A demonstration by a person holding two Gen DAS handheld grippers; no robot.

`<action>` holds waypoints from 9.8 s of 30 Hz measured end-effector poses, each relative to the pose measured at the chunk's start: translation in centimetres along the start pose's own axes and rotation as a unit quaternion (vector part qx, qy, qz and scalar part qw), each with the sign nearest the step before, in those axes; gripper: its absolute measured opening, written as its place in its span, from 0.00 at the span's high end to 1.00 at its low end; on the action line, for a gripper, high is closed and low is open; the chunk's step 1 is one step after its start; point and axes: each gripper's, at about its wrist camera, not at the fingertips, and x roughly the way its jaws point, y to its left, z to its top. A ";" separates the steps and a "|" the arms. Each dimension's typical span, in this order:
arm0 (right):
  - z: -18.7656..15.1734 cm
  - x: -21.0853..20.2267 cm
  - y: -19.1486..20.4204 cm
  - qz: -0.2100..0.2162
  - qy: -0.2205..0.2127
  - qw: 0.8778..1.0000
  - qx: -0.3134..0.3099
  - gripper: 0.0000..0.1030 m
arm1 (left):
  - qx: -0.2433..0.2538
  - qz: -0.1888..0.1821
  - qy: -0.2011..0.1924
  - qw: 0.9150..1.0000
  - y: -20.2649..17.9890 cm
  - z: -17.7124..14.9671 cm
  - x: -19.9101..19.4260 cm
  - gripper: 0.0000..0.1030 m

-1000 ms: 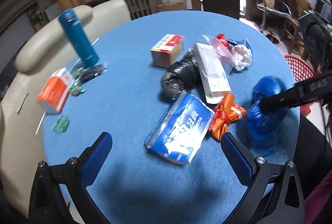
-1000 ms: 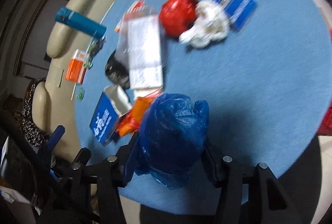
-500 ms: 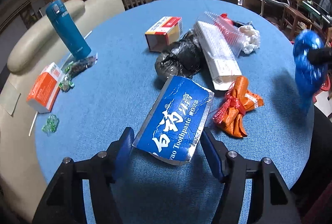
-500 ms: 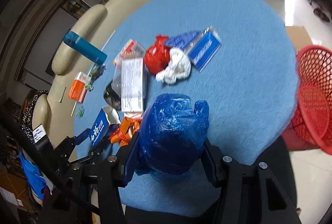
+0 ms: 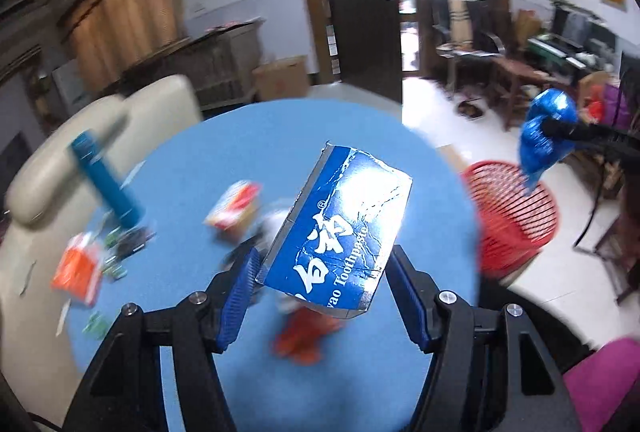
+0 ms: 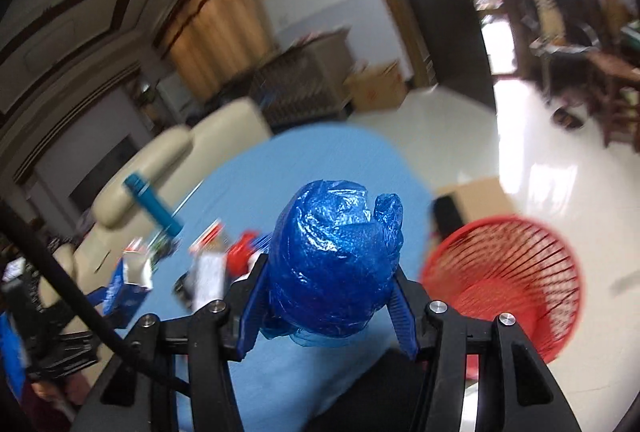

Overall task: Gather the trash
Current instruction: 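Drop the blue plastic bag into the red basket while the left tool grasps the toothpaste box, then release the blue toothpaste box from the left tool into the red basket, then grasp the blue printed box with the right tool while the left tool grasps the orange net bag, then carry the blue printed box with the right tool to the red basket, then drop the blue box from the right tool while the left tool drops the orange net bag into the basket, then grasp the white tissue with the right tool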

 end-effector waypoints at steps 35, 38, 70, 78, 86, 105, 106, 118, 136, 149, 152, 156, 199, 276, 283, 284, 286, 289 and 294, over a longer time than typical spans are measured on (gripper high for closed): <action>-1.6 -3.3 -17.7 -0.089 -0.005 0.987 0.131 0.31 | 0.086 0.010 0.034 0.996 -19.3 9.0 9.0 0.26; -0.8 -3.2 -15.6 -0.080 -0.006 0.990 0.112 0.31 | 0.078 0.056 0.009 0.995 -16.8 8.9 6.8 0.25; 1.0 17.7 2.8 0.054 0.208 0.975 0.050 0.31 | -0.183 0.152 0.085 0.968 9.9 -10.5 3.2 0.25; 1.0 23.5 6.5 0.043 0.228 0.972 -0.041 0.31 | -0.157 0.051 0.087 0.983 7.8 -10.2 5.3 0.25; 1.4 25.2 8.7 0.072 0.237 0.952 -0.179 0.21 | -0.070 -0.016 0.097 0.993 5.0 -9.4 8.2 0.23; 0.9 30.4 9.3 0.119 0.312 0.928 -0.165 0.17 | -0.090 -0.062 0.130 0.986 6.6 -8.9 12.6 0.55; 1.1 30.3 8.4 0.133 0.315 0.930 -0.139 0.21 | -0.097 -0.068 0.128 0.985 6.8 -9.0 12.5 0.59; 1.2 27.2 4.1 0.199 0.302 0.932 -0.002 0.51 | -0.118 -0.055 0.113 0.985 6.1 -10.2 11.3 0.77; 2.8 27.3 4.4 0.133 0.254 0.958 0.016 0.37 | -0.116 -0.055 0.112 0.985 5.2 -11.1 10.0 0.70; 3.6 25.9 3.5 0.110 0.229 0.966 0.042 0.90 | -0.132 -0.062 0.119 0.982 5.2 -11.7 10.7 0.74; 3.4 25.6 0.9 0.109 0.234 0.961 0.100 0.93 | -0.136 -0.050 0.118 0.982 5.4 -11.8 10.6 0.74; 1.8 24.7 -3.3 0.097 0.235 0.952 0.170 0.89 | -0.138 -0.045 0.110 0.983 5.3 -11.8 10.0 0.75; 2.3 23.7 5.6 -0.089 0.176 0.979 -0.051 0.48 | -0.148 -0.036 0.050 0.987 4.8 -7.6 5.1 0.75; -1.6 5.8 -22.8 0.127 0.059 0.929 0.343 0.24 | 0.006 -0.164 0.072 0.984 -18.3 8.8 13.8 0.41; 0.1 4.4 -19.7 0.124 0.042 0.945 0.298 0.24 | -0.010 -0.105 0.025 0.994 -13.2 6.9 10.3 0.35; 0.3 4.3 -19.1 0.125 0.041 0.948 0.291 0.24 | -0.014 -0.091 0.014 0.996 -12.2 6.6 9.6 0.34; 0.8 4.3 -17.7 0.126 0.043 0.954 0.270 0.24 | -0.024 -0.055 -0.006 0.998 -9.7 5.5 8.1 0.32; 1.6 4.7 -14.9 0.134 0.053 0.961 0.234 0.24 | -0.048 -0.010 -0.016 0.999 -5.9 3.4 6.8 0.31; 2.3 6.0 -9.1 0.139 0.077 0.975 0.158 0.24 | -0.106 0.091 -0.011 0.990 1.9 -1.6 4.7 0.31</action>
